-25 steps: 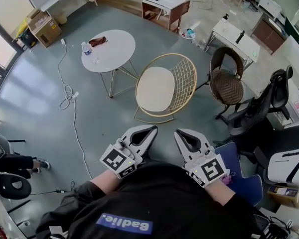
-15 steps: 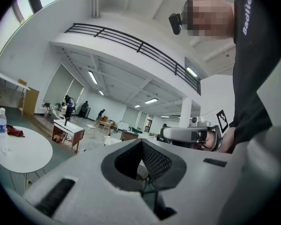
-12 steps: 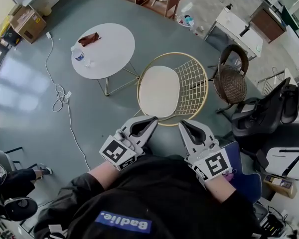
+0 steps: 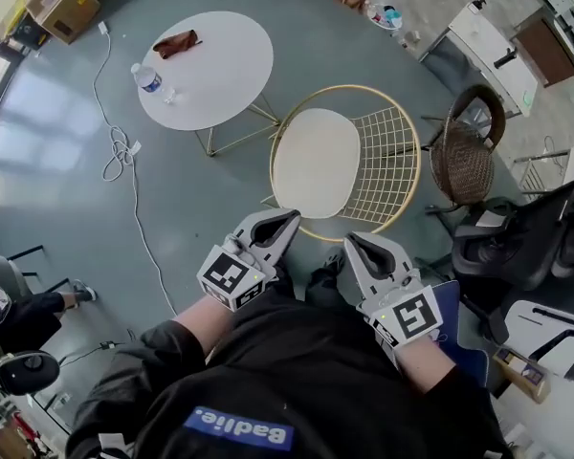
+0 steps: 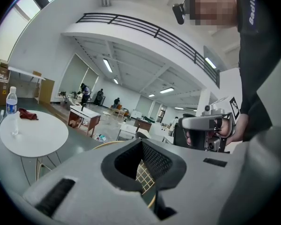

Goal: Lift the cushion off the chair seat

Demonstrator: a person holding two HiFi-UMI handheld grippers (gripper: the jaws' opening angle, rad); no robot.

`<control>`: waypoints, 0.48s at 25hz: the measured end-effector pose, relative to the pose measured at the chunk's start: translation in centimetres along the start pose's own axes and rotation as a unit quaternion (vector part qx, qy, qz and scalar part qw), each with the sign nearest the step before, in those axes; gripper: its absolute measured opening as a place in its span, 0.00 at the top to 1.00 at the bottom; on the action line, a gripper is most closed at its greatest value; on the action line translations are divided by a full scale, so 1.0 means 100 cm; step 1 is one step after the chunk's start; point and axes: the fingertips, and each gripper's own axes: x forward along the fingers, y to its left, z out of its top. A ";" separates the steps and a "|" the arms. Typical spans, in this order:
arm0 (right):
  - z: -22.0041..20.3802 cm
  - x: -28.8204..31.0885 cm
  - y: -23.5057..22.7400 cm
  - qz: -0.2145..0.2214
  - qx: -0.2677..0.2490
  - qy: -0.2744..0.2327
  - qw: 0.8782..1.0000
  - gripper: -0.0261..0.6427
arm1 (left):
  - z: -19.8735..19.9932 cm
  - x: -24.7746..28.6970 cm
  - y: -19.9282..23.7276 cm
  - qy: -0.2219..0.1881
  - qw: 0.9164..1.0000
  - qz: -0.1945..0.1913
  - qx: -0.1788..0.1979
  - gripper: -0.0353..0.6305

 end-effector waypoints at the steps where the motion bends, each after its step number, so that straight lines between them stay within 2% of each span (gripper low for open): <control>1: -0.005 0.002 -0.003 0.006 0.004 0.004 1.000 0.92 | -0.009 0.004 0.006 0.007 1.000 0.010 -0.005 0.95; 6: -0.034 0.015 -0.017 0.036 0.011 0.027 0.999 0.92 | -0.060 0.016 0.047 0.031 0.997 0.064 -0.035 0.95; 9: -0.051 0.024 -0.025 0.040 0.007 0.043 0.998 0.92 | -0.091 0.017 0.075 0.038 0.993 0.095 -0.061 0.95; 12: -0.067 0.036 -0.034 0.037 0.007 0.055 0.998 0.92 | -0.121 0.022 0.105 0.052 0.990 0.110 -0.069 0.95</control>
